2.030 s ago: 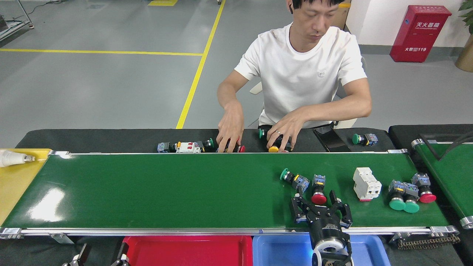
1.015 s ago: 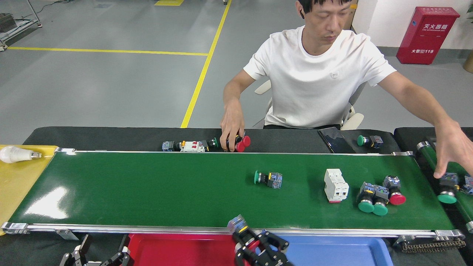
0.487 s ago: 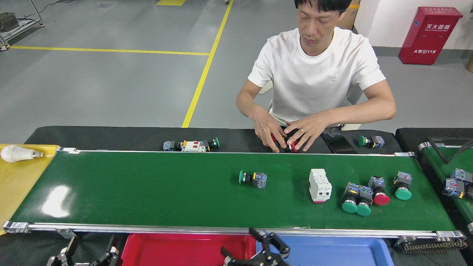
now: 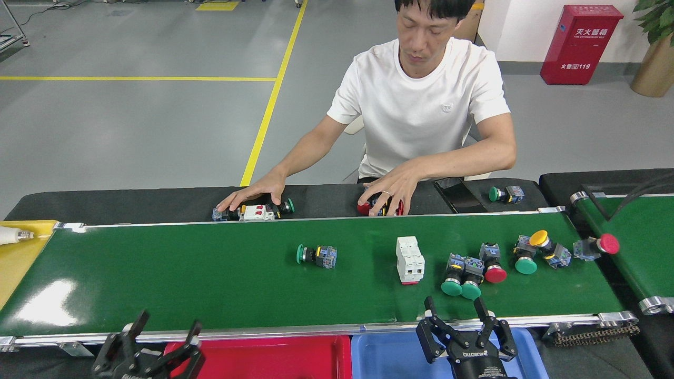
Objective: Pick switch part from conveyor to tray
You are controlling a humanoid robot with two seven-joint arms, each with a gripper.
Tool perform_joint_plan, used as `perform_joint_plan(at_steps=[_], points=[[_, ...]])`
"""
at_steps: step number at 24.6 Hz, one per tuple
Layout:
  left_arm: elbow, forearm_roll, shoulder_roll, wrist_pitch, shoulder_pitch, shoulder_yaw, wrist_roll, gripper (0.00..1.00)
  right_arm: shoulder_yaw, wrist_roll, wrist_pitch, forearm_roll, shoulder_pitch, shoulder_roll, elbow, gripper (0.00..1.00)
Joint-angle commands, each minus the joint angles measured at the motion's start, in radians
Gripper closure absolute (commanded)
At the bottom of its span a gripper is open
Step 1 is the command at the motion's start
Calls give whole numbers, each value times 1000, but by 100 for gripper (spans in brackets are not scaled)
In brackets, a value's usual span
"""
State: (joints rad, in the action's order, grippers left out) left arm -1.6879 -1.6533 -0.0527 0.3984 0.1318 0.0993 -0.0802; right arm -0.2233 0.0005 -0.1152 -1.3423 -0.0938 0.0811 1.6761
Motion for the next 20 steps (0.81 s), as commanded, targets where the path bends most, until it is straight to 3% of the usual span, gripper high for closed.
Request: perform_joint_plan(at_steps=[1,5,10,12,14,17,20], points=[[42,-34,4,4,-54,-46,14,0,-45,27,-32,-21,62,31,-45,6],[192,-37,11,-12,-187,-118,91,0,-136,49,-144,-43,204,63,-206,6],[384,-39,33,-59,-328,-133,106,0,-212,49,-208,-12,347,75,-375,8],[478,-39,33,-64,-394,-133,106,0,-226,47,-195,-3,364,75,-397,38],[548,-39,33,-72,-445,-135,105,0,-240,41,-167,-3,371,65,-401,88],[597,-39,30,-73,-485,-156,99,0,-237,39,-109,0,384,58,-394,95],[606,-39,30,-84,-500,-178,99,0,-237,41,-66,3,382,58,-388,95]])
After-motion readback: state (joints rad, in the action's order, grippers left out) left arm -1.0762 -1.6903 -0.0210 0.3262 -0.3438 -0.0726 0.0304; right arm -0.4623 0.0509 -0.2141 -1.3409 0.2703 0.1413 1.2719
